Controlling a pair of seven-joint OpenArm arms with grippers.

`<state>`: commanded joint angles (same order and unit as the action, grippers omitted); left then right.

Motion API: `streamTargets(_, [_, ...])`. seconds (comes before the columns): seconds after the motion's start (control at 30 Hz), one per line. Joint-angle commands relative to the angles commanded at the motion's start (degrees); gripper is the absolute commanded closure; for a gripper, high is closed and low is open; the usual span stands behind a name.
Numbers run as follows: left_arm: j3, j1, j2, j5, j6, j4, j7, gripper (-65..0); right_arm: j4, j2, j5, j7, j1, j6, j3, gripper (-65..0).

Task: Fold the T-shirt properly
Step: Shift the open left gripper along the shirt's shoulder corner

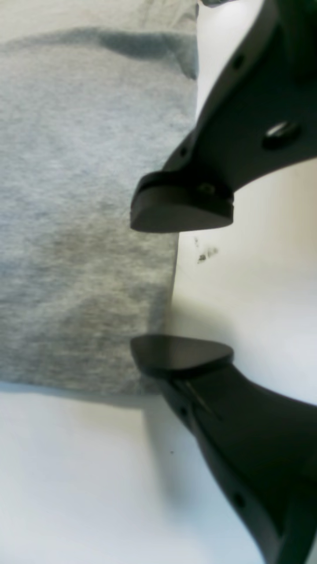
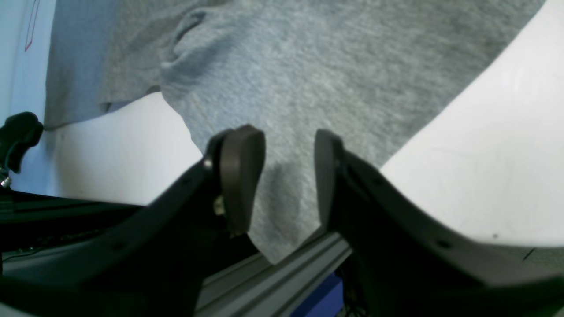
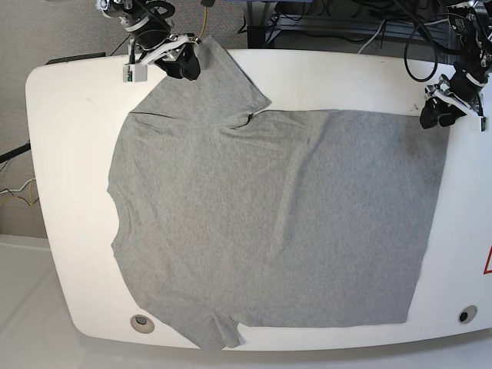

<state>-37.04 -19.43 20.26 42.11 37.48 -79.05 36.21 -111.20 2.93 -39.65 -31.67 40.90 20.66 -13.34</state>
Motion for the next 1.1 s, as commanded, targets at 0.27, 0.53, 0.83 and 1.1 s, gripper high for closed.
streamTargets(0.27, [1.3,0.0,0.0,-0.5,-3.5,-0.5,0.1,-29.9,-0.2,-0.2,0.0,-0.6,-0.1,0.01,-0.1,-21.7])
streamTargets(0.53, [0.7,0.3,-0.2,-0.4,-2.1,-0.6,0.9,-32.0,0.4,-0.3,0.0,-0.8,-0.3,-0.04,0.3,-22.0])
streamTargets(0.83, [-0.1,1.3,-0.4,0.1,-1.5,-0.5,0.7,-37.3,0.4,-0.4,0.1,-0.9,-0.2,-0.08,0.2,-22.0])
streamTargets(1.1, [0.0,2.2,-0.5,0.2,-1.7,-0.2,0.0,-39.7,0.3,-0.5,0.0,-0.9,-0.2,-0.10,0.2,-22.0])
